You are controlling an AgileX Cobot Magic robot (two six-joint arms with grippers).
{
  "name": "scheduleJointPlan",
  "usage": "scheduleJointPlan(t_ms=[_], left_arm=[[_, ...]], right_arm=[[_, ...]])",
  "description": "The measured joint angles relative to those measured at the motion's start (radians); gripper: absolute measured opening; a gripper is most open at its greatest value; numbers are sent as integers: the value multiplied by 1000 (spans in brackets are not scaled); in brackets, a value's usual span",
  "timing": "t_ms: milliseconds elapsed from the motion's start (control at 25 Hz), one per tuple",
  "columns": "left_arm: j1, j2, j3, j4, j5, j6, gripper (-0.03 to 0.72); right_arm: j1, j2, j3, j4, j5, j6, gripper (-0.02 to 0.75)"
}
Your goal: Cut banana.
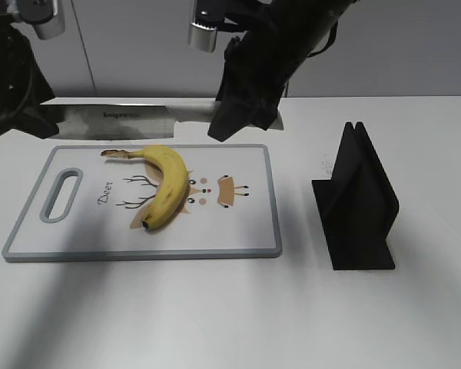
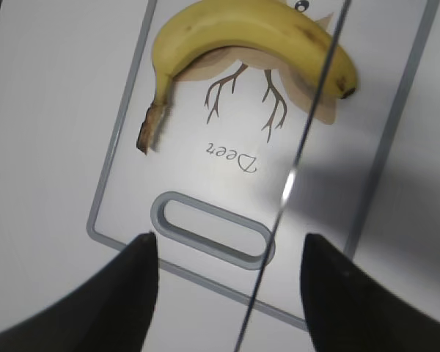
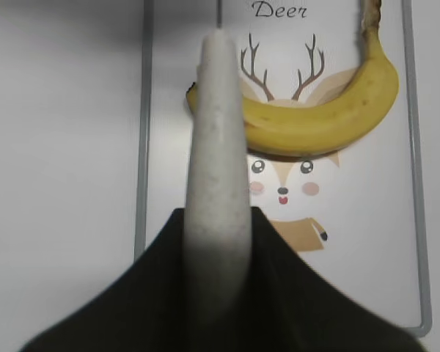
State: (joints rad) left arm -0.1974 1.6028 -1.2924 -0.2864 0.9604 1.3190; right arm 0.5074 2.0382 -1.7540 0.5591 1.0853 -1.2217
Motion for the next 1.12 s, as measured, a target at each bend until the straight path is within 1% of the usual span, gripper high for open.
scheduleJointPlan(t_ms=[120,240,360,440,600,680,840,1000,1120], left_arm=[[0,13,0,-6,-32,0,570],[0,27,0,-17,-34,0,534],[0,41,0,-22,-33,0,457],[0,45,0,-25,-29,0,367],[-1,54,0,-47,-13,9,129],[-2,62,1,-72,-3,20,70],[-5,63,38,-100,-19,32,44],[-11,63,98,-111,-83,34,42],[-32,65,122,-96,-144,38,42]], right_arm=[[0,19,-11,28,0,-1,169],[0,27,-12,32,1,-1,169],[0,27,-13,31,1,-1,169],[0,27,-13,30,1,7,169],[0,27,-14,8,-1,54,170],[1,27,-15,-32,7,88,174],[4,27,-15,-69,32,149,183],[8,40,-15,-86,40,197,191],[8,62,-15,-95,47,238,199]])
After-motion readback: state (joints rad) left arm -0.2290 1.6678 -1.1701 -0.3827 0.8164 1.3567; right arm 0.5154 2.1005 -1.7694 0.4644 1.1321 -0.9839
